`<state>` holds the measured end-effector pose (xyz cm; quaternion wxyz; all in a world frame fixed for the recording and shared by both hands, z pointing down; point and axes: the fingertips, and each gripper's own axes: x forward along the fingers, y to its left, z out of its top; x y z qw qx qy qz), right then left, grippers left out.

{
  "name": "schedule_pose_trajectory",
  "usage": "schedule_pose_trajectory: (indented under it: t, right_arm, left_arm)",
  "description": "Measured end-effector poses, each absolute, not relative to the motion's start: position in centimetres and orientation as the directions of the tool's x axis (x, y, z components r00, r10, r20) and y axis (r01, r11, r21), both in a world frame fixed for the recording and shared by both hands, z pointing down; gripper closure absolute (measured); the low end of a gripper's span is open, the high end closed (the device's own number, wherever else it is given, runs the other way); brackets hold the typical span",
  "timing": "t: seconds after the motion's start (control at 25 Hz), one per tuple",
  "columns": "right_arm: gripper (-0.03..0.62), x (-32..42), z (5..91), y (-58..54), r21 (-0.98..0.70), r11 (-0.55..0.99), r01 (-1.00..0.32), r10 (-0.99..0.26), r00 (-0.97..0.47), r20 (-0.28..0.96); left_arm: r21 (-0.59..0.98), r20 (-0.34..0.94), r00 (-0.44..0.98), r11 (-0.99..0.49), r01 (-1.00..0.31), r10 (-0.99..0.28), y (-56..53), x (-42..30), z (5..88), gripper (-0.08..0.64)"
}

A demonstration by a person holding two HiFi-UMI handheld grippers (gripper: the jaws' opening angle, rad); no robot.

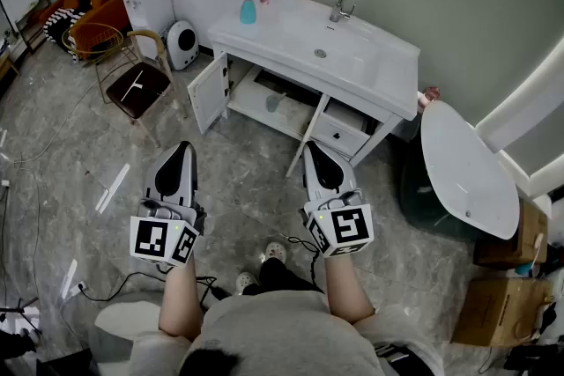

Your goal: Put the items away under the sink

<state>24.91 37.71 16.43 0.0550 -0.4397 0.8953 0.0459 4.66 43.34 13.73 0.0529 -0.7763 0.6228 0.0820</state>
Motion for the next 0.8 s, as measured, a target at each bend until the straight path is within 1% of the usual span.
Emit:
schedule_pose_trajectory:
  t: [0.4,0.8]
  right_arm:
    - [0.581,24.7,16.9,38.4,0.030,0.611,-0.791,-0.783,-0.609,-0.128]
    - [0.581,25.6,16.3,33.9,-0.004,0.612,-0.791,-0.780,-0.603,-0.167]
  left_arm:
    - [0.026,-0.190,0.216,-0.225,-0.974,-0.958,44.0,4.7,14.0,0.561]
    - [0.004,-0.223,0.224,-0.231,-0.973,-0.949,40.3,5.4,13.3,0.561]
